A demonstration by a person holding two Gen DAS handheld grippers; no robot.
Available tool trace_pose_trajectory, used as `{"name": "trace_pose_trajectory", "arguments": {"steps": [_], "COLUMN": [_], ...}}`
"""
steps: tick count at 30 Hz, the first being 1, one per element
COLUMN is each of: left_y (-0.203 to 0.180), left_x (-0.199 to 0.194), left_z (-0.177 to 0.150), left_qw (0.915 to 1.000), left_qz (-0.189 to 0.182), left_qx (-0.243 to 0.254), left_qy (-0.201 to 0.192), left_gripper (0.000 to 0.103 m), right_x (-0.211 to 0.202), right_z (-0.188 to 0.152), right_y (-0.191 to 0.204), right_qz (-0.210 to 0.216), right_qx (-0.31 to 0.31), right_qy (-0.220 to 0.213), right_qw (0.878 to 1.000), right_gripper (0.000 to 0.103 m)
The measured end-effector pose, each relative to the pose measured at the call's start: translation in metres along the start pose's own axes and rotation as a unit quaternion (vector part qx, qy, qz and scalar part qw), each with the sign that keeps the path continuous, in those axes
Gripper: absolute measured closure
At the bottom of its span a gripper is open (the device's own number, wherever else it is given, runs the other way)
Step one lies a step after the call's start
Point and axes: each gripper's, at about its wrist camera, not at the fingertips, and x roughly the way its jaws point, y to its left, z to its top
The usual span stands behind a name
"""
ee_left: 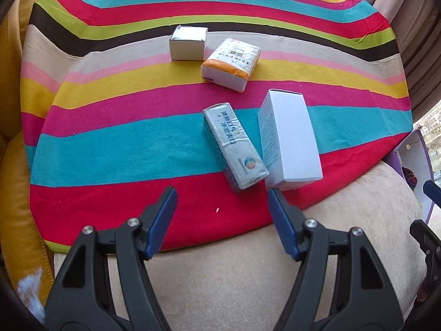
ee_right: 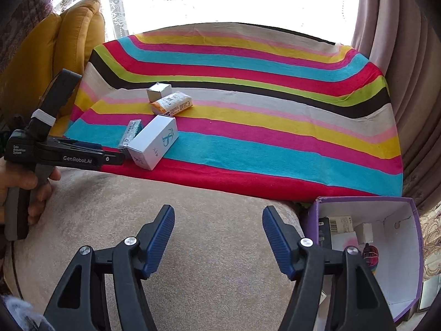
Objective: Organize objects
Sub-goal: 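Move both grippers back toward the remaining boxes on the blanket, then grasp the green-printed box with the left gripper while the right grasps the tall white box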
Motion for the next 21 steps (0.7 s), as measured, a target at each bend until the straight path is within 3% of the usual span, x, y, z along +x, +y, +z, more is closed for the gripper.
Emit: {"name": "trace_pose_trajectory", "arguments": {"steps": [9,16,19,21], "left_y": [0.030,0.041,0.039,0.039], "left_x": [0.005,-0.018,-0.008,0.004], "left_z": [0.010,0.014,0.025,0.032], "left_qw": [0.9986,0.9956,0.9945,0.9935], "left_qz": [0.022,-0.030,-0.045,-0.051], "left_qx": [-0.048,-0.078,-0.088,-0.100], "left_qy": [-0.008,-0.042,-0.034,-0.016], "left_gripper": [0.033,0.033,0.034,0.040], "right_x": [0.028,0.059,0.067,0.073], "right_z": [0.028,0.050,0.055,0.057], "right_y": [0.043,0.073,0.082,0.085], "right_qz": [0.022,0.051,0.058,0.056], "right_qx": [-0.065,-0.070,-0.062,-0.057], "right_qy": [0.022,0.050,0.051,0.054], "right_qw": [0.997,0.995,0.995,0.995], "right_gripper": [0.031,0.031,0.031,0.031]}}
